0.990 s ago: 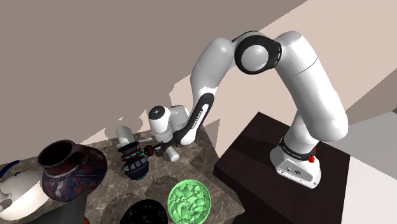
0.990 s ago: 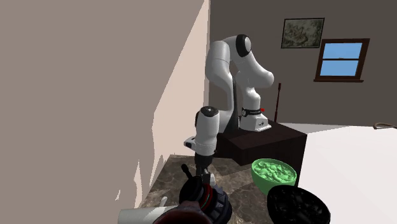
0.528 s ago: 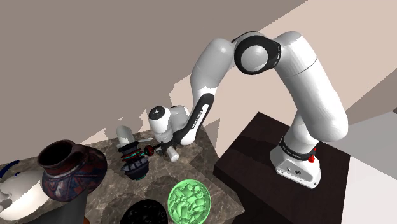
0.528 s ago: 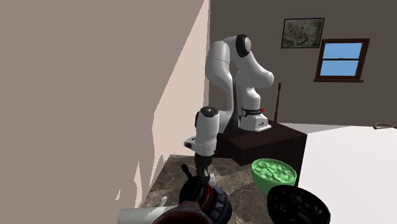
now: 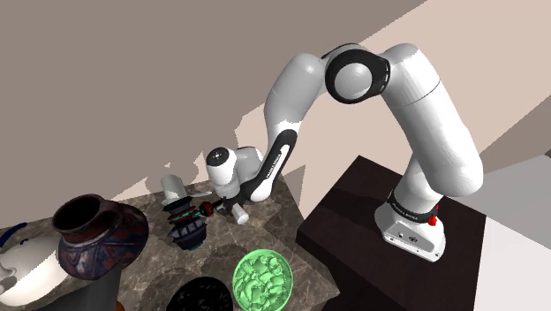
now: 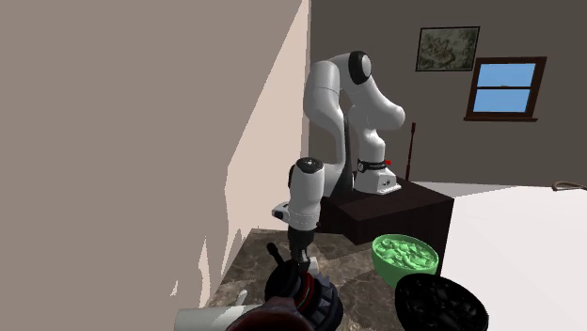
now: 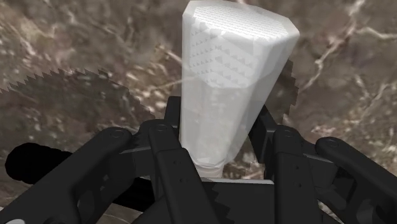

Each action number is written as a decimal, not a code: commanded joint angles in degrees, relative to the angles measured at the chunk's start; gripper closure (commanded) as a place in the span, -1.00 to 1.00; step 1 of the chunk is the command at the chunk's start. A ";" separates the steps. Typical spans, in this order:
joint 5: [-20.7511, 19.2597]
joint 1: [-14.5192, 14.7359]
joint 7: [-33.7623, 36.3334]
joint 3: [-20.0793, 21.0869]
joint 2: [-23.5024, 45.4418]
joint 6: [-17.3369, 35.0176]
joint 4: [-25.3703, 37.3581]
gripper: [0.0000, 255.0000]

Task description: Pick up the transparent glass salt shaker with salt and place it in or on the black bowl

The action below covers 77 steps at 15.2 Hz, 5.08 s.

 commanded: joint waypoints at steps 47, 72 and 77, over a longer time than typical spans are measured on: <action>10.05 7.03 6.83 12.69 -16.34 -20.22 1.36 1.00; 5.93 26.47 21.85 12.07 2.02 -27.40 23.87 1.00; 5.16 26.92 22.33 11.38 3.97 -25.82 24.19 1.00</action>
